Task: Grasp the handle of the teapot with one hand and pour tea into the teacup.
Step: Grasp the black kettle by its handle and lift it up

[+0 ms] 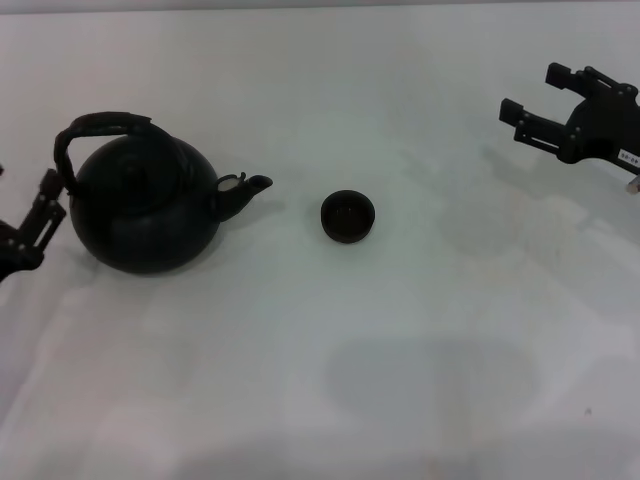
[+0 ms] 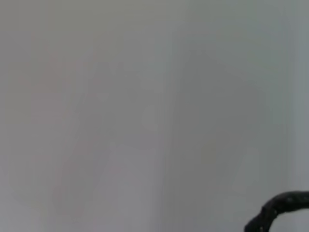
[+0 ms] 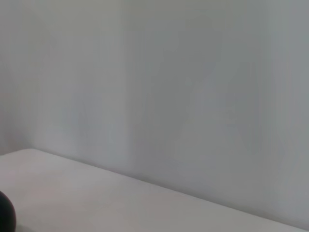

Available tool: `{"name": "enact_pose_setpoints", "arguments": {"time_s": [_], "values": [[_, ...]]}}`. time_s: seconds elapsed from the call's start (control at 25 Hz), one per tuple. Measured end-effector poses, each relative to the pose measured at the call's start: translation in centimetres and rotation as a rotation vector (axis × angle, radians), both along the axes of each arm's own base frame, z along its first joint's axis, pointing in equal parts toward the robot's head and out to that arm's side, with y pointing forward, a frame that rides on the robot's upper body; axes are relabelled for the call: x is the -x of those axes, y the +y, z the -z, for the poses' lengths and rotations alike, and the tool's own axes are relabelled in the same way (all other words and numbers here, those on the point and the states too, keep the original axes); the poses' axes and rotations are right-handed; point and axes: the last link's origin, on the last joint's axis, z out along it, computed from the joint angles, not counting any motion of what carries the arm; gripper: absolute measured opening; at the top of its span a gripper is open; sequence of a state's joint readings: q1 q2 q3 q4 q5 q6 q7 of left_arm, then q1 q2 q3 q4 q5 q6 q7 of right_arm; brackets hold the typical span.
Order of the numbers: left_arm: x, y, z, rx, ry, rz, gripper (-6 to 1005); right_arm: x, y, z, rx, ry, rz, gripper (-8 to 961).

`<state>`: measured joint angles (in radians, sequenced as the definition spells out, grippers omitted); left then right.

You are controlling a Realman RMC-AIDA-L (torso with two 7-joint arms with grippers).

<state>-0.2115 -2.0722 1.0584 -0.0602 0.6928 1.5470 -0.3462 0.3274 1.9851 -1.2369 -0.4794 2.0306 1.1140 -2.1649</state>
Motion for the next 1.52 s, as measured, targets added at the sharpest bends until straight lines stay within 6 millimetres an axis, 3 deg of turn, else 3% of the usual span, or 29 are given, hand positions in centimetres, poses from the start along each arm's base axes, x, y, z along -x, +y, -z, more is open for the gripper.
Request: {"name": "enact_pose_setpoints", "arguments": {"time_s": [0.64, 0.88, 1.0, 1.4, 1.52], "values": [[-0.4, 2.1, 0.9, 0.093, -0.011, 0.006, 700, 0.2, 0.2, 0.6, 0.001, 0.002, 0.008, 860], [-0.5, 2.1, 0.9, 0.085, -0.016, 0.002, 593, 0.0, 0.2, 0.6, -0.002, -0.003, 0.021, 860], [-0.5, 2.1, 0.8, 0.084, -0.018, 0.002, 406, -0.1, 0.1, 0.7, -0.001, -0.006, 0.03, 859], [0.0, 2.1, 0.4, 0.031, -0.05, -0.047, 216, -0.2, 0.2, 0.7, -0.001, -0.008, 0.03, 859], [0.3, 2.2, 0.1, 0.016, -0.108, -0.079, 219, -0.2, 0.1, 0.7, -0.002, -0.01, 0.029, 859]]}}
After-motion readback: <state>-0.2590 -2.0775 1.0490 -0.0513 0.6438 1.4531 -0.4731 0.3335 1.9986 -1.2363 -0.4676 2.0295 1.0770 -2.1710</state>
